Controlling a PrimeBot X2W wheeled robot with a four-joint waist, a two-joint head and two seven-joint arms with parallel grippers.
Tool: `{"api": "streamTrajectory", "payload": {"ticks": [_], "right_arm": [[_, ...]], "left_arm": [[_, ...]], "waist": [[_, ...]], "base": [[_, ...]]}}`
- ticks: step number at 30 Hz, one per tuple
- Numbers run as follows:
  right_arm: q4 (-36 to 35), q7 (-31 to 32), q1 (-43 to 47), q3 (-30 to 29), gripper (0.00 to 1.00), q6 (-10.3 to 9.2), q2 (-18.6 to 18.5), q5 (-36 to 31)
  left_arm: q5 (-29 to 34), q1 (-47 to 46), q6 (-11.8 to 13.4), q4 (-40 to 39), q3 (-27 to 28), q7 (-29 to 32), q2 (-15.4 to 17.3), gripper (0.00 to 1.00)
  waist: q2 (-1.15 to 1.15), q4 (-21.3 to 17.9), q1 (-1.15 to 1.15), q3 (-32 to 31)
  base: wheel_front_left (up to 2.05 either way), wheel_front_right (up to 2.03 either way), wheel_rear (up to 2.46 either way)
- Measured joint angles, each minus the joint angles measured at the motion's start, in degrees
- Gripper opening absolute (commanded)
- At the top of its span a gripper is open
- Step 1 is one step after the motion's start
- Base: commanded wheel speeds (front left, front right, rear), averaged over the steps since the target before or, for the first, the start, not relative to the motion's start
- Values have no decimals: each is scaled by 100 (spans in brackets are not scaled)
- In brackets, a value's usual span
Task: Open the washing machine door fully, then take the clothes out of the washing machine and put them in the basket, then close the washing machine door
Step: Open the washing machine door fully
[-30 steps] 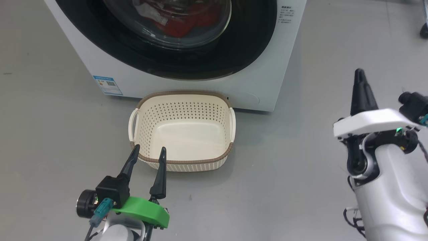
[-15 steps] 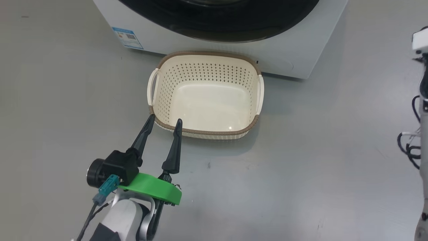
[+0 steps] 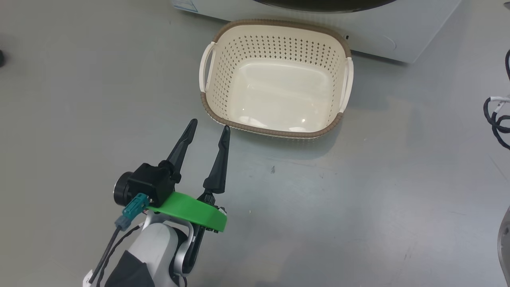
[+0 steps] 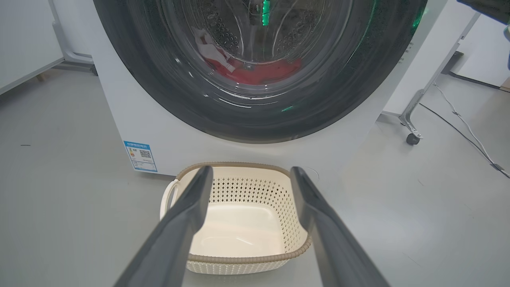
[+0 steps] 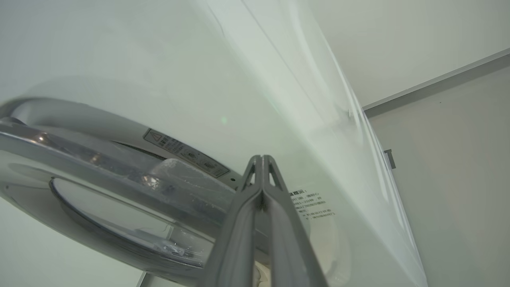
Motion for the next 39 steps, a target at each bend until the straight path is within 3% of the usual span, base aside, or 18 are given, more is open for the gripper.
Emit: {"api": "streamTrajectory", "payload": {"ticks": [14,39], "right_arm": [[485,687,-662,-108,0,58,48,602],[1018,1502,-1093,-575,0,200,260,1796]], "left_arm": [[-19,-139,59,9,-60,0,-9,100],[-59,-159,154,27,-96,0,-20,100]], "waist": [[0,413,0,283],[0,351,0,253]], "base": [[0,0,0],[0,0,0]]}}
